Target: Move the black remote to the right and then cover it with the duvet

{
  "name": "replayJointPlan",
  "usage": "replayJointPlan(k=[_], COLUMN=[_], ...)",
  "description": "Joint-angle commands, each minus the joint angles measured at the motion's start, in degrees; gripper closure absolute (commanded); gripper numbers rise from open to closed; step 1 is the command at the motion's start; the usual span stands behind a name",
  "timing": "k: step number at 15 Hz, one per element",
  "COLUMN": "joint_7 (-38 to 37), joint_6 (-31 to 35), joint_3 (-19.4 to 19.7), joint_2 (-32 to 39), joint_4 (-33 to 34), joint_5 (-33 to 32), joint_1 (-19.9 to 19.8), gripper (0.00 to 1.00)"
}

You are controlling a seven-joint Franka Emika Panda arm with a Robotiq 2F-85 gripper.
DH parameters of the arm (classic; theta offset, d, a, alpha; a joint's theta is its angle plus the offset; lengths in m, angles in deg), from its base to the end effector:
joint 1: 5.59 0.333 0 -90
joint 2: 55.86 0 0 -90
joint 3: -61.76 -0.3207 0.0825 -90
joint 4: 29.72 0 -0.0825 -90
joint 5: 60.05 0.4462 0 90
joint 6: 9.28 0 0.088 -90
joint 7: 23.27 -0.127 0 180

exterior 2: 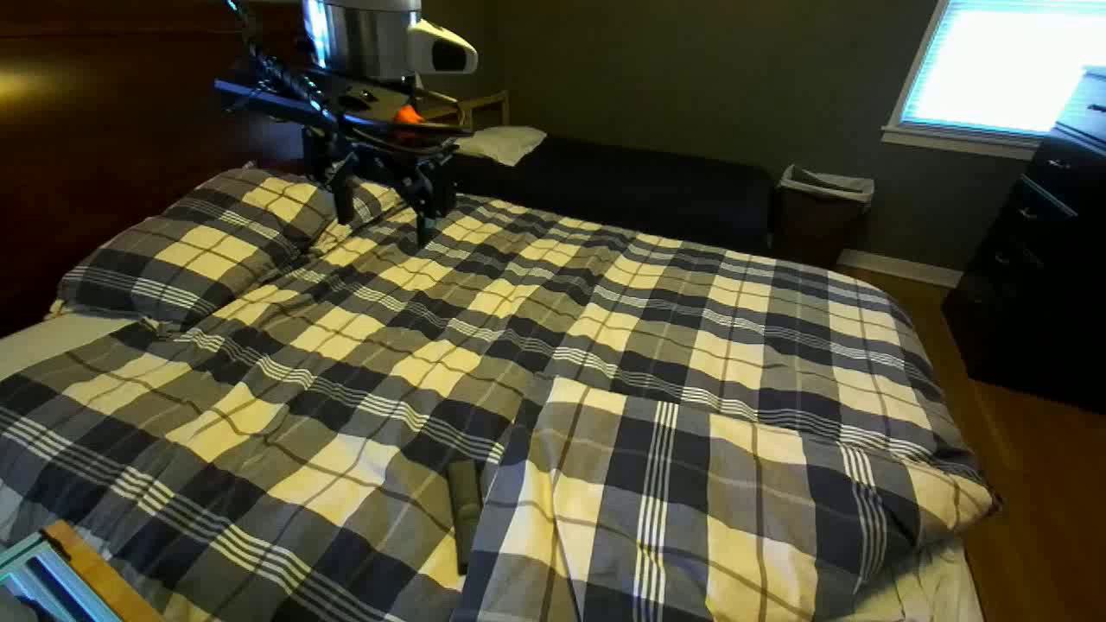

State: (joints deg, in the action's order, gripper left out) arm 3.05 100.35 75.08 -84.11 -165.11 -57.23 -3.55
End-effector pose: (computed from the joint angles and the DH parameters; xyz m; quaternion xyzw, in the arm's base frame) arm 0.4581 -0.0897 0.4733 -0.9877 -0.1350 -0.0390 0.0692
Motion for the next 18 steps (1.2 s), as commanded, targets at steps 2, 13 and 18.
replayJointPlan(k=[2, 13, 18], joint_7=[0.39, -0.56, 4.56], joint_6=[-0.18, 8.48, 12.22], joint_3=[-0.88, -4.71, -5.24], joint_2=[0.14, 11.28, 21.28], joint_4=[0.13, -0.66, -1.12], joint_5=[0.46, -8.57, -7.39], joint_1=[-1.03, -1.44, -0.88], gripper=[0.00, 0.00, 0.00])
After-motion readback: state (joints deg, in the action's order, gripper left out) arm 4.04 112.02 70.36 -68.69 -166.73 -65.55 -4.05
